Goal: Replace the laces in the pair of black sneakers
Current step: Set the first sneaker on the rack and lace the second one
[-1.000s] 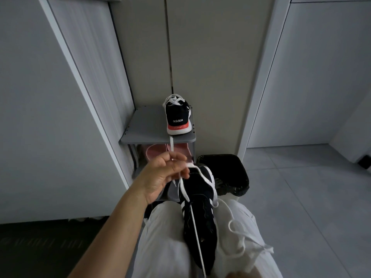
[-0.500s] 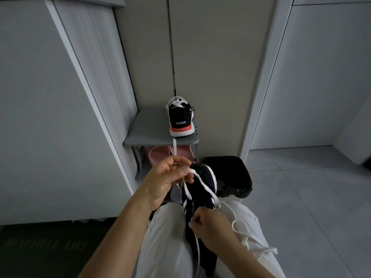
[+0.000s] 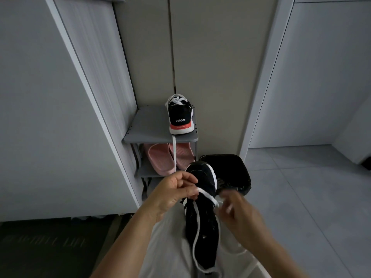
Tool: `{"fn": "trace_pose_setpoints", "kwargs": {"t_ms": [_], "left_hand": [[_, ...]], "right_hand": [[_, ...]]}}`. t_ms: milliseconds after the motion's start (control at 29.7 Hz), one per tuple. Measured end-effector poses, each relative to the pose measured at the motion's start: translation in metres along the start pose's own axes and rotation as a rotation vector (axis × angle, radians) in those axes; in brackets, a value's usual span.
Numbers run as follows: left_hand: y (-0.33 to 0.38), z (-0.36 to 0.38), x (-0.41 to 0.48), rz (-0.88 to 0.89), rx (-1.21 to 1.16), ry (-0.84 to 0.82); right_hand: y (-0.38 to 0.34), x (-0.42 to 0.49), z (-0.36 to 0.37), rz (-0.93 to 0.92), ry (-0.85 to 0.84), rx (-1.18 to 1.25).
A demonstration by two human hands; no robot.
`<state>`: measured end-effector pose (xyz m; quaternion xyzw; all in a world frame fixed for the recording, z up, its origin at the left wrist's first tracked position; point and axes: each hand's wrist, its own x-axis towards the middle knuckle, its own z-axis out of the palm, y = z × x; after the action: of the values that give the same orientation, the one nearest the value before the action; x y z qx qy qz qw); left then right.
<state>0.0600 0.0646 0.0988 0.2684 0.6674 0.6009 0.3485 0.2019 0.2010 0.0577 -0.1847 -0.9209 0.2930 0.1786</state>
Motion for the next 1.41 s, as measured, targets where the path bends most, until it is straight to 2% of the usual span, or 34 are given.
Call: {"fn": "trace_pose_setpoints", "kwargs": {"t_ms": [67, 168, 269, 336, 403, 471, 538, 639, 706, 740, 773, 874, 908, 941, 1008, 1076, 1177, 1210, 1277, 1412], "left_hand": [[0.005, 0.001, 0.003, 0.019, 0.031, -0.002], [0.008, -0.002, 0.006, 0.03, 0.102, -0.005], [0.006, -0.009, 0.008, 0.024, 0.06, 0.067], [-0.003, -0.017, 0.009, -0.011, -0.062, 0.151], [-0.014, -0.025, 0.01, -0.074, -0.234, 0.241], [-0.018, -0.025, 0.009, -0.086, -0.234, 0.301], [-0.005, -0.011, 0.008, 0.045, -0.039, 0.287], [0.025, 0.017, 0.017, 0.348, 0.382, 0.12], [0.041, 0.02, 0.023, 0.422, 0.597, 0.115], [0.046, 0.013, 0.027, 0.424, 0.637, 0.17], [0.049, 0.0, 0.031, 0.396, 0.606, 0.245], [0.048, -0.044, 0.033, 0.225, 0.293, 0.465], [0.041, -0.054, 0.032, 0.141, 0.277, 0.462], [0.033, -0.06, 0.032, 0.062, 0.363, 0.429], [0.026, -0.052, 0.026, -0.043, 0.633, 0.251], [0.03, -0.03, 0.027, 0.067, 0.756, 0.119], [0.051, 0.009, 0.031, 0.414, 0.702, 0.061], [0.057, 0.014, 0.034, 0.474, 0.725, 0.077], [0.065, 0.007, 0.042, 0.511, 0.779, 0.178], [0.081, -0.034, 0.057, 0.439, 0.774, 0.4]], "right_hand": [[-0.008, 0.027, 0.0, -0.076, 0.022, 0.019], [-0.017, 0.05, 0.001, -0.143, -0.146, 0.104], [-0.024, 0.063, -0.03, -0.072, -0.407, 0.318], [-0.02, 0.072, -0.052, 0.008, -0.495, 0.361], [-0.012, 0.078, -0.074, 0.027, -0.431, 0.33], [-0.005, 0.083, -0.087, 0.043, -0.351, 0.374], [-0.016, 0.084, -0.09, 0.034, -0.362, 0.424], [-0.039, 0.089, -0.077, -0.028, -0.348, 0.411], [-0.044, 0.095, -0.076, -0.01, -0.271, 0.432], [-0.04, 0.097, -0.08, 0.018, -0.245, 0.431], [-0.031, 0.098, -0.086, 0.056, -0.233, 0.421], [-0.002, 0.092, -0.098, 0.179, -0.247, 0.469], [0.003, 0.089, -0.098, 0.193, -0.235, 0.51], [0.005, 0.088, -0.097, 0.189, -0.223, 0.548], [-0.002, 0.088, -0.094, 0.14, -0.244, 0.563], [-0.018, 0.092, -0.089, 0.09, -0.321, 0.571], [-0.04, 0.102, -0.086, 0.07, -0.391, 0.641], [-0.042, 0.105, -0.088, 0.073, -0.382, 0.657], [-0.035, 0.107, -0.096, 0.102, -0.36, 0.682], [-0.004, 0.099, -0.109, 0.183, -0.406, 0.746]]}}
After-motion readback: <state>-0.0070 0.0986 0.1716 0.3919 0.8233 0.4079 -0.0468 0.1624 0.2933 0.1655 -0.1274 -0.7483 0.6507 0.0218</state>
